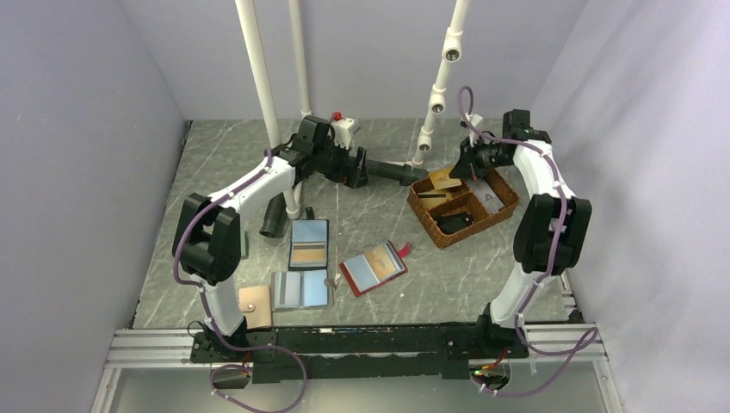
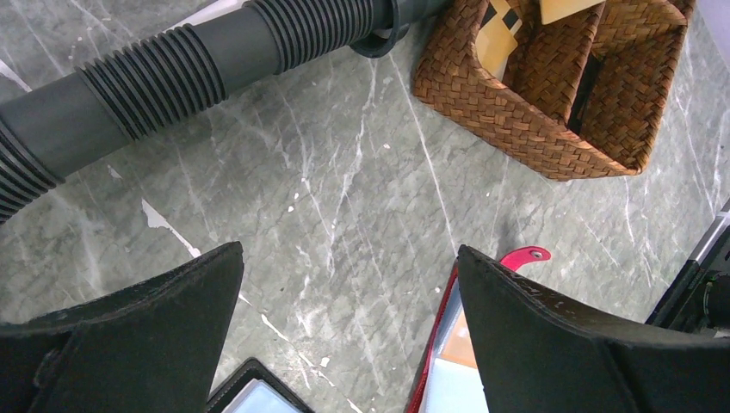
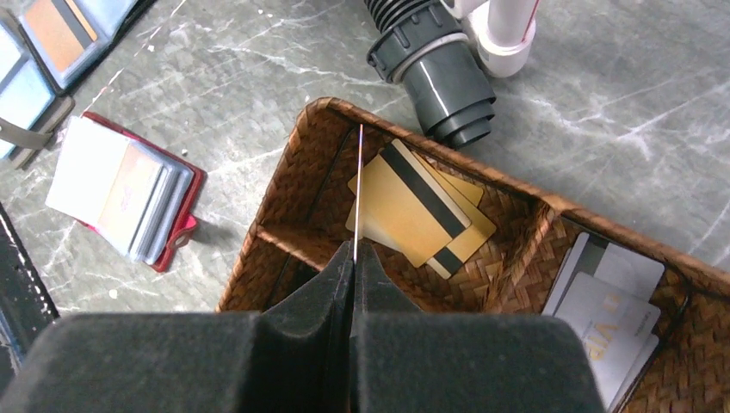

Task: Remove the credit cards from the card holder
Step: Place the credit card in the storage box.

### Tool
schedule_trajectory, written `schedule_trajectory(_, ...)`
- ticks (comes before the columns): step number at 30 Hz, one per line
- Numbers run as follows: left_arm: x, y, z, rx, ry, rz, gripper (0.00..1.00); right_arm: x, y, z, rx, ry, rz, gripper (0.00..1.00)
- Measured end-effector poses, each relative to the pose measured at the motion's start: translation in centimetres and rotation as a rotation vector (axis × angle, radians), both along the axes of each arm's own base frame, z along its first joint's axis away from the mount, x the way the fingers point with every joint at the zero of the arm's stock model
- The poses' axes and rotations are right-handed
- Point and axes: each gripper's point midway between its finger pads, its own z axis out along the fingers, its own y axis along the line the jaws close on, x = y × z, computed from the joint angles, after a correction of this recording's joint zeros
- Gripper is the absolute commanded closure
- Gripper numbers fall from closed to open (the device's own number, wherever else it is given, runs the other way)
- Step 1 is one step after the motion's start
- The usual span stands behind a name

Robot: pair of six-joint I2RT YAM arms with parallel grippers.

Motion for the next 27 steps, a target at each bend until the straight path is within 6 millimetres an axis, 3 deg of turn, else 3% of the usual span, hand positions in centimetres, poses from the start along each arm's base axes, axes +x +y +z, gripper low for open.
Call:
schedule_trajectory(3,-0.1,-0.1,0.0,-0.005,0.002,-0.006,0.01,0.8,0.7,-0.7,-0.003,0.032,0.007,1.0)
schedule_trajectory(6,-0.2,-0.2,0.1,-0.01,0.004,-0.011,0.0,1.4,1.3,-1.8,-0.02,0.076,0.007,0.93)
schedule_trajectory(11,-0.2,-0.3,0.1,-0.034,0.013,-0.012,0.0,1.9,2.3,-4.9,-0.094,0.183,0.006,0.66)
schedule_trajectory(15,-0.9,-0.3,-0.6,-0.052,0.051,-0.002,0.01,1.5,2.1,-6.2,-0.177,0.232,-0.038,0.61)
schedule_trajectory(21,-1.7,-0.6,-0.6,-0.1,0.118,0.028,0.01,1.7,-0.3,-4.8,-0.246,0.199,-0.146,0.59)
schedule_trajectory(27,-3.0,-1.3,0.4,-0.204,0.222,0.053,0.05,-0.6,0.1,0.1,-0.188,0.104,-0.076,0.59)
